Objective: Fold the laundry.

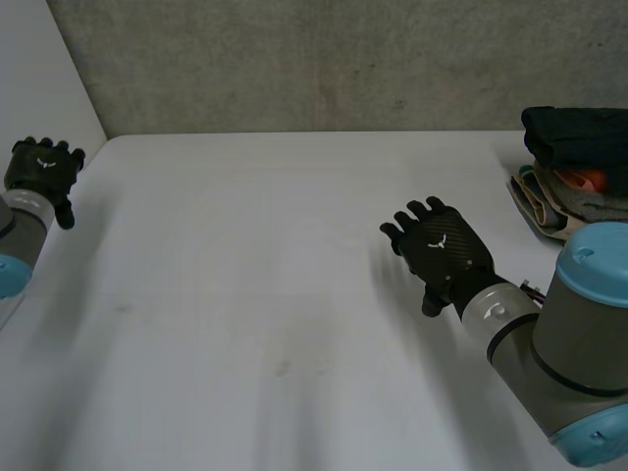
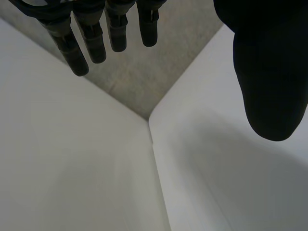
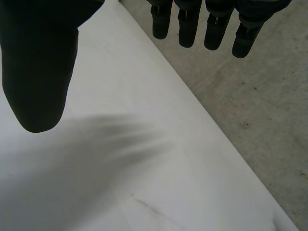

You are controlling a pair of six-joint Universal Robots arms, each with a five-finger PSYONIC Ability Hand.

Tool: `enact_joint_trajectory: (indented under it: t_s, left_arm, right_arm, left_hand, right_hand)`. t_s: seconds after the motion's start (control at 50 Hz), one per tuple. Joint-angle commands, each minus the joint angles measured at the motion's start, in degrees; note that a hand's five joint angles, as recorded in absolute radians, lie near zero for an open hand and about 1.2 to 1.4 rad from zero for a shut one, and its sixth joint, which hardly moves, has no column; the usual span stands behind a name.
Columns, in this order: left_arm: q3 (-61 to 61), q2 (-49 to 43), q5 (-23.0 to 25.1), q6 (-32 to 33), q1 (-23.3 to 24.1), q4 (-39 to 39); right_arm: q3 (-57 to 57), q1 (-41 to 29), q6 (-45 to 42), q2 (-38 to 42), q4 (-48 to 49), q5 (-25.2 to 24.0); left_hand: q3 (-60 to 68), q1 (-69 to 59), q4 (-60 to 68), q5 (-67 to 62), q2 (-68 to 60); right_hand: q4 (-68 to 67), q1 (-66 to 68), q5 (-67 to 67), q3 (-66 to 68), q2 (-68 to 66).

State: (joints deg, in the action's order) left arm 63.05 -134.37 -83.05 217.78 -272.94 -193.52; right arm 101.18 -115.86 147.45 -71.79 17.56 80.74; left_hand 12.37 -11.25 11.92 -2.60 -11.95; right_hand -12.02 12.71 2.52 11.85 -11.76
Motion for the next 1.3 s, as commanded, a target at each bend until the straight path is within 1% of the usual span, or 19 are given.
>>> enact_joint_trajectory:
  t_s: [0.02,0.08,0.16,0.18,0.26,0.32,0.42,0.54,0.64,0.72,0.76,0.86,0.92,1.0,1.04,1.12,1.18,1.26,1.3]
  left_arm:
    - [-3.5,-0.9,1.8,0.3,1.9,6.0]
    - [-5.5,-1.4,1.1,1.2,2.0,9.6]
    - [-7.9,-2.8,-2.3,5.4,1.4,13.1]
    - [-8.2,-3.1,-4.3,7.9,0.9,13.5]
    - [-7.3,-3.2,-8.1,13.6,0.1,12.5]
    - [-5.9,-2.8,-8.7,15.7,-0.1,11.2]
    - [1.2,1.1,-6.5,16.0,-0.9,9.7]
    - [9.4,7.2,-3.5,14.8,-1.5,10.5]
    - [19.9,16.0,-3.0,15.7,-3.2,12.3]
    - [27.7,23.6,-1.2,15.1,-5.1,10.6]
    - [32.5,27.9,0.5,13.7,-6.2,8.0]
    - [40.5,34.0,1.7,9.6,-8.3,0.6]
    - [44.3,35.7,-0.1,4.3,-8.5,-4.8]
    - [44.9,35.5,-2.3,-0.6,-7.8,-9.9]
    - [44.5,35.2,-3.4,-2.2,-7.4,-10.8]
    - [42.1,33.3,-6.2,-5.0,-5.4,-7.8]
    - [40.2,32.6,-6.4,-6.0,-3.8,-4.6]
    - [35.7,32.8,-6.2,-11.9,-0.4,1.6]
    - [31.7,33.6,-6.0,-17.4,3.1,5.2]
  right_arm:
    - [-1.5,1.3,1.1,0.0,0.0,2.7]
    - [-2.2,1.5,1.8,0.1,0.1,4.9]
    - [-2.4,1.4,2.1,0.3,-0.2,6.2]
    - [-2.3,1.3,2.1,0.5,-0.2,6.0]
    - [-2.4,1.1,1.6,0.9,-0.7,5.7]
    - [-2.5,1.0,1.4,1.2,-1.1,5.6]
    - [-2.4,1.2,0.9,1.4,-1.3,5.0]
    - [-2.5,1.9,-0.3,1.6,-1.7,3.1]
    - [-2.3,2.2,-1.4,1.6,-2.7,0.0]
    - [-2.5,2.6,-1.7,1.7,-3.0,-0.8]
    - [-2.6,2.7,-1.7,1.7,-3.2,-0.9]
    - [-3.2,3.2,-0.9,1.3,-4.4,-2.3]
    - [-4.1,3.5,0.1,1.1,-5.9,-3.0]
    - [-6.2,3.9,3.5,0.9,-8.1,-2.8]
    - [-7.0,4.0,5.3,0.9,-9.0,-2.7]
    - [-9.0,4.6,9.7,0.9,-11.8,-1.6]
    - [-10.1,4.9,11.1,0.7,-12.6,-0.9]
    - [-12.7,5.2,12.6,0.5,-13.5,-1.0]
    - [-14.8,5.3,13.5,0.2,-13.4,-0.6]
  left_hand:
    - [-2.4,1.2,-1.9,2.6,2.0]
    - [-2.4,1.2,-1.9,2.6,2.0]
    - [-2.4,1.2,-1.9,2.6,2.0]
    - [-2.4,1.2,-1.9,2.6,2.0]
    - [-2.4,1.2,-1.9,2.6,2.0]
    - [-2.4,1.2,-1.9,2.6,2.0]
    - [-2.4,1.2,-1.9,2.6,2.0]
    - [-2.4,1.2,-1.9,2.6,2.0]
    - [-2.4,1.2,-1.9,2.6,2.0]
    - [-2.4,1.2,-1.9,2.6,2.0]
    - [-2.4,1.2,-1.9,2.6,2.0]
    - [-2.4,1.2,-1.9,2.6,2.0]
    - [-2.4,1.2,-1.9,2.6,2.0]
    - [-2.4,1.2,-1.9,2.6,2.0]
    - [-2.4,1.2,-1.9,2.6,2.0]
    - [-2.4,1.2,-1.9,2.6,2.0]
    - [-2.4,1.2,-1.9,2.6,2.0]
    - [-2.4,1.2,-1.9,2.6,2.0]
    - [-2.4,1.2,-1.9,2.6,2.0]
  right_hand:
    - [2.0,-2.7,-2.5,-1.9,1.8]
    - [2.0,-2.7,-2.5,-1.9,1.8]
    - [2.0,-2.7,-2.5,-1.9,1.8]
    - [2.0,-2.7,-2.5,-1.9,1.8]
    - [2.0,-2.7,-2.5,-1.9,1.8]
    - [2.0,-2.7,-2.5,-1.9,1.8]
    - [2.0,-2.7,-2.5,-1.9,1.8]
    - [2.0,-2.7,-2.5,-1.9,1.8]
    - [2.0,-2.7,-2.5,-1.9,1.8]
    - [2.0,-2.7,-2.5,-1.9,1.8]
    - [2.0,-2.7,-2.5,-1.9,1.8]
    - [2.0,-2.7,-2.5,-1.9,1.8]
    - [2.0,-2.7,-2.5,-1.9,1.8]
    - [2.0,-2.7,-2.5,-1.9,1.8]
    - [2.0,-2.7,-2.5,-1.9,1.8]
    - [2.0,-2.7,-2.5,-1.9,1.8]
    - [2.0,-2.7,-2.5,-1.9,1.8]
    - [2.0,-2.7,-2.5,-1.9,1.8]
    - [2.0,-2.7,-2.5,-1.9,1.8]
